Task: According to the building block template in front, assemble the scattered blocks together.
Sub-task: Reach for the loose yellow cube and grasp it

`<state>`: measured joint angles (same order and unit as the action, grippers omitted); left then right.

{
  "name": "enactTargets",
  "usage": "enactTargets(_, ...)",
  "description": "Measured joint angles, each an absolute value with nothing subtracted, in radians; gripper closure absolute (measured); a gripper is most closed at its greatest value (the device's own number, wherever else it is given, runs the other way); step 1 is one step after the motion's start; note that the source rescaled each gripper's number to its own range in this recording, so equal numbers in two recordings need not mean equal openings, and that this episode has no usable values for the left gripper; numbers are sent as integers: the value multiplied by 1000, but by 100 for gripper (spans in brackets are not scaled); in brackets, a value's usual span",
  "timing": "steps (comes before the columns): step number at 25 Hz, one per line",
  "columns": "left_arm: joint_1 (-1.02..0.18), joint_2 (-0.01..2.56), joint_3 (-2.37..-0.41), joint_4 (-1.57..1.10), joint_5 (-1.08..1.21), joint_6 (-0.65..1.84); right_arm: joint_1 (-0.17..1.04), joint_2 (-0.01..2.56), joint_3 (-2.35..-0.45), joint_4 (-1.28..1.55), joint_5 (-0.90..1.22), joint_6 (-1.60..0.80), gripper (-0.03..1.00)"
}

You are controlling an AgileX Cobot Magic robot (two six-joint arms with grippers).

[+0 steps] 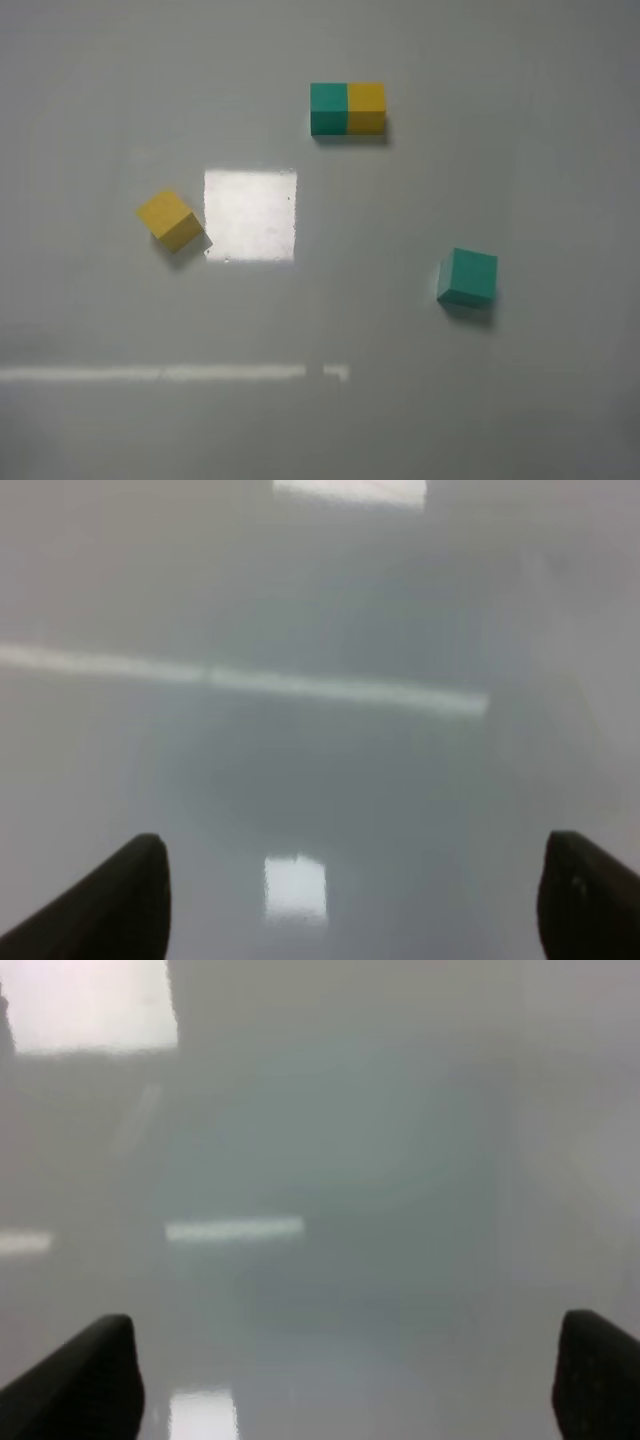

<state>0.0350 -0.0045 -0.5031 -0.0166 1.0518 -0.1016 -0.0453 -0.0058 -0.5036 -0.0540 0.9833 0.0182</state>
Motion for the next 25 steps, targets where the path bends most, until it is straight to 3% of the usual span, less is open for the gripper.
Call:
enactTargets(7,35,-5,-503,-17,1052,-102,-45,92,-543,-16,981,-83,1)
enactTargets(16,35,-5,-503,-17,1052,-102,-37,610,-895,78,1032,-436,-3)
enactTargets(20,35,-5,-503,-17,1052,-102,75,781,-1078,83,1029,-513,-3)
enactTargets(25,35,-5,-503,-17,1052,-102,325,987,-1291,0,1029,-483,-3)
